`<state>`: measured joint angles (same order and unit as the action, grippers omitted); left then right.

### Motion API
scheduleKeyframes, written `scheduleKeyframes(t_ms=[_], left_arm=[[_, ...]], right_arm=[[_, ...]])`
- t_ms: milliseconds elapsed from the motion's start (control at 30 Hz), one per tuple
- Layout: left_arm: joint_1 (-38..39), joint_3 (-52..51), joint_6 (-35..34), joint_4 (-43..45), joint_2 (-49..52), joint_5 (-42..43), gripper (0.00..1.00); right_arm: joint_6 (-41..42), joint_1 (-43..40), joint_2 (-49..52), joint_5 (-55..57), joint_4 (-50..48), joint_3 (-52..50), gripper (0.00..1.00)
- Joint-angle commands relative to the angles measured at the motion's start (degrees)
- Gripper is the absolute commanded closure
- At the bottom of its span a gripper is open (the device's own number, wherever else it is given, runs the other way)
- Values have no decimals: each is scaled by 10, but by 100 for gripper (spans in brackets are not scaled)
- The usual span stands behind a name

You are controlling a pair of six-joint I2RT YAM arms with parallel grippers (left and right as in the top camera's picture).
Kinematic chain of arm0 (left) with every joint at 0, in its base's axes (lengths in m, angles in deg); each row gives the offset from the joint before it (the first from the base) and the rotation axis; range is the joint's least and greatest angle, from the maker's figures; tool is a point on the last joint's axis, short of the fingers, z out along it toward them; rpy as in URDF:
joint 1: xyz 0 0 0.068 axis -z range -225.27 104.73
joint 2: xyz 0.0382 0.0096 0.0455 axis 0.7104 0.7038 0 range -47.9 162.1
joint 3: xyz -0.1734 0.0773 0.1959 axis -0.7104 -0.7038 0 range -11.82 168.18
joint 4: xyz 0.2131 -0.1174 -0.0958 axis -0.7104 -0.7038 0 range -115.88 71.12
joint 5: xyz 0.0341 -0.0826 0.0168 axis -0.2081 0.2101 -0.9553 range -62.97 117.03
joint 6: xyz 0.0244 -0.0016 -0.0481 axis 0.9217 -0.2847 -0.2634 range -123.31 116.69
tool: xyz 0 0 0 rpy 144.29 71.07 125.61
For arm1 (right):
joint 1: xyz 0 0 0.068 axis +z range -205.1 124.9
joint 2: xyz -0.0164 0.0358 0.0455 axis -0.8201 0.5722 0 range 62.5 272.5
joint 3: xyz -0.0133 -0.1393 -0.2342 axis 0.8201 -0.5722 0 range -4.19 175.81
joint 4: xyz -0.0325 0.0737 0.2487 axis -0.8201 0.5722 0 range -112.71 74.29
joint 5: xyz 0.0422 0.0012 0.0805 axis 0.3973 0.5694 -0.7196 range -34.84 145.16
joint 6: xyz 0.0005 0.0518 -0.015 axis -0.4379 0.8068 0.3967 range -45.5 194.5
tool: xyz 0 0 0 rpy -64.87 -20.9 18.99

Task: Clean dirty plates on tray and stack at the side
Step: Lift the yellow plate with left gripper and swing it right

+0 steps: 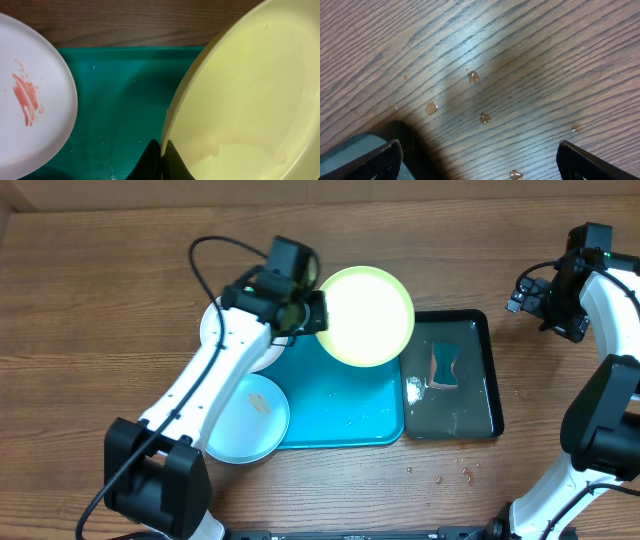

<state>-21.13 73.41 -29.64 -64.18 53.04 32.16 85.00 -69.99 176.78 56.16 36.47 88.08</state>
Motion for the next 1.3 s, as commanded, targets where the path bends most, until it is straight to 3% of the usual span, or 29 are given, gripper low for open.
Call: scheduleKeyframes(t_ms=[0,600,900,1267], left_arm=[[36,34,13,-3,-9,-101,96],[166,64,12,21,-9,-242,96],[270,64,31,35,-9,-404,96],[404,64,129,75,-9,-631,96]], right_arm=[[2,-1,-13,3,-2,7,0],[2,-1,-13,3,-2,7,0],[2,-1,-13,3,-2,7,0],[2,-1,-13,3,-2,7,0]])
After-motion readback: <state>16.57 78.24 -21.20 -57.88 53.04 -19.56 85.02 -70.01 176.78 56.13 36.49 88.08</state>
